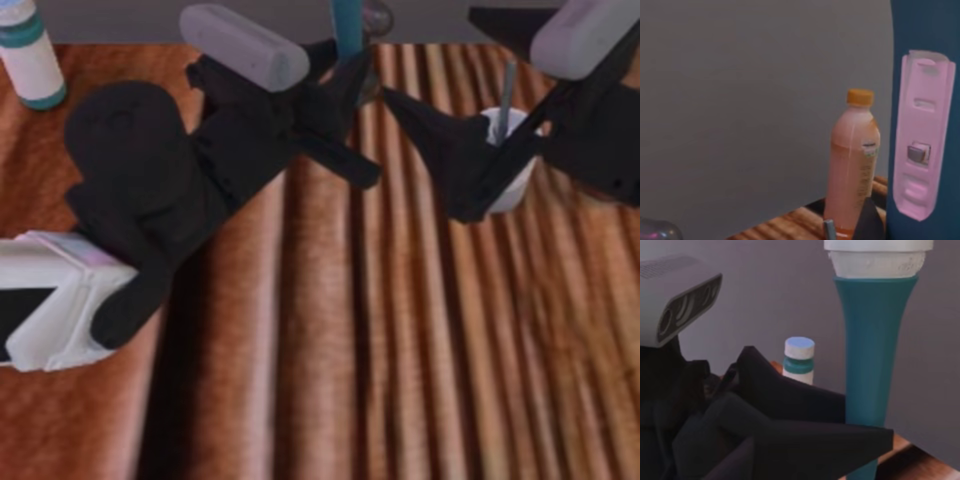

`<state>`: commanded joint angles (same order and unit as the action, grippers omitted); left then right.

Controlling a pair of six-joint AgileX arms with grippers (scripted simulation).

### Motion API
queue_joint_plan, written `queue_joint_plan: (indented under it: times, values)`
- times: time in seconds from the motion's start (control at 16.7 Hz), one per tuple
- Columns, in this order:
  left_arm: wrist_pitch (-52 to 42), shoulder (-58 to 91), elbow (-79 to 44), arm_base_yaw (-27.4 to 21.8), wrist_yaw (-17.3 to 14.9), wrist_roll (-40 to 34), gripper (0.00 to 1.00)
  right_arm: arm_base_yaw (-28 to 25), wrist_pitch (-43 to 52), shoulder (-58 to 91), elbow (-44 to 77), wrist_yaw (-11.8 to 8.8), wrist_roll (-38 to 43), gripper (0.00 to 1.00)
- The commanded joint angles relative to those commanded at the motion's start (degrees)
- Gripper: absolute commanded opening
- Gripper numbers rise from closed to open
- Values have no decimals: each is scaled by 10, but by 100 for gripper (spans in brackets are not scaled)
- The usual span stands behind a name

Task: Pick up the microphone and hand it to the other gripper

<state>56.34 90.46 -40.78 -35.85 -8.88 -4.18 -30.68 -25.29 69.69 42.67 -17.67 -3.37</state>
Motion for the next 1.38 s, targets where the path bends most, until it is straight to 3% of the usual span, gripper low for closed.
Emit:
queue_joint_plan:
  times: [0.6, 0.9, 1.38]
  values:
    - [0, 0, 0, 0, 0, 0, 0, -49, -44, 216, 171, 49, 2, 100]
    - [0, 0, 0, 0, 0, 0, 0, -52, -46, 226, 180, 52, 2, 100]
    - [0, 0, 0, 0, 0, 0, 0, -52, -46, 226, 180, 52, 2, 40]
